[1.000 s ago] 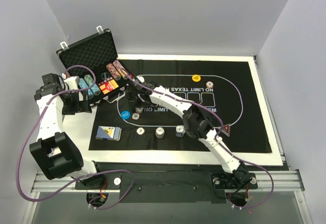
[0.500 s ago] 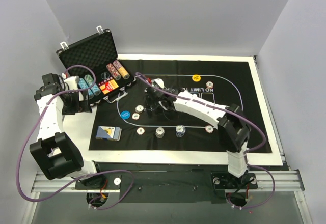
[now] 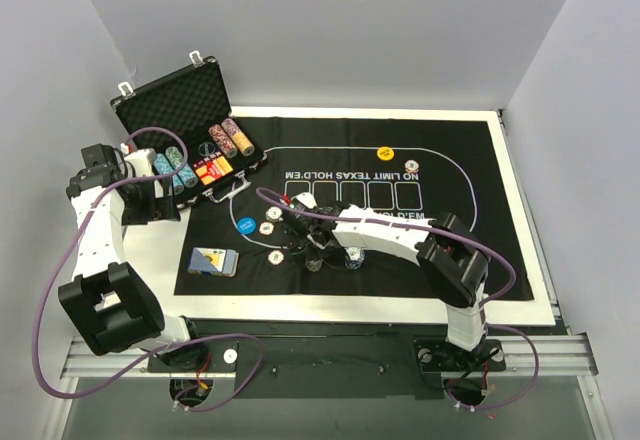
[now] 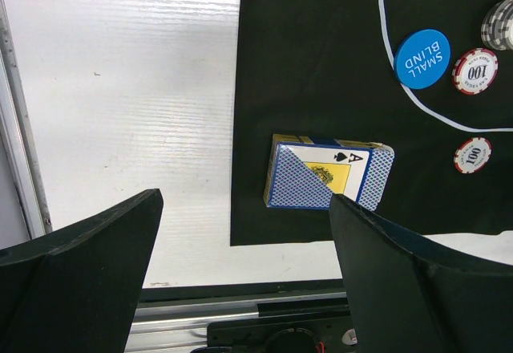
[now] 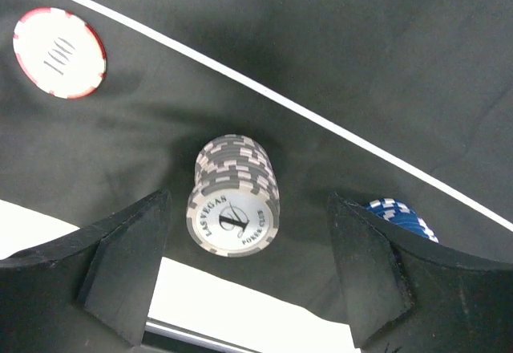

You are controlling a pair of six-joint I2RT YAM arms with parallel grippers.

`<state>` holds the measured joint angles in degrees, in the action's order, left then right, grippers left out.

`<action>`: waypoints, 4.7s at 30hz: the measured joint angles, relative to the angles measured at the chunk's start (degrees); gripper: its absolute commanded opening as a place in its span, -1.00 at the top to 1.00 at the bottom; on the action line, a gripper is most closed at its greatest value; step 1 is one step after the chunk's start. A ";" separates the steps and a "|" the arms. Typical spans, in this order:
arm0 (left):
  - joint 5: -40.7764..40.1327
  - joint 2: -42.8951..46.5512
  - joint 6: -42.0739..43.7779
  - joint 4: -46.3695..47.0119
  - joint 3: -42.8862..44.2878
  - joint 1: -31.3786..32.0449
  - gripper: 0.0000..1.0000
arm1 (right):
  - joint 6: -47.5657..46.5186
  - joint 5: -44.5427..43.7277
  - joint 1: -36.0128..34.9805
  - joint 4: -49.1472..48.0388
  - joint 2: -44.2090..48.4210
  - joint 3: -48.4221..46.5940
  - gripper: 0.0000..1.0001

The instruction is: Distribute texas hold em gaming equipment

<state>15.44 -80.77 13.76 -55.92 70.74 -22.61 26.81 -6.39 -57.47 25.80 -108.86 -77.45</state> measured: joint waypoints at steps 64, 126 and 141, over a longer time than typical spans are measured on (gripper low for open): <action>-0.28 0.35 0.02 -0.07 0.00 0.00 -0.94 | -0.07 -0.81 41.92 5.38 -20.26 -28.39 0.38; 0.94 3.78 -0.02 -2.03 0.02 0.00 -0.94 | 4.07 0.83 0.76 1.31 -5.38 -6.80 -0.56; 0.92 3.82 0.02 -2.01 0.00 0.00 -0.94 | 5.99 0.85 0.76 -1.92 -5.38 -1.07 -0.24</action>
<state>16.36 -76.95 13.78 -57.93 70.74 -22.61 32.80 -5.54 -56.71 23.88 -114.24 -78.52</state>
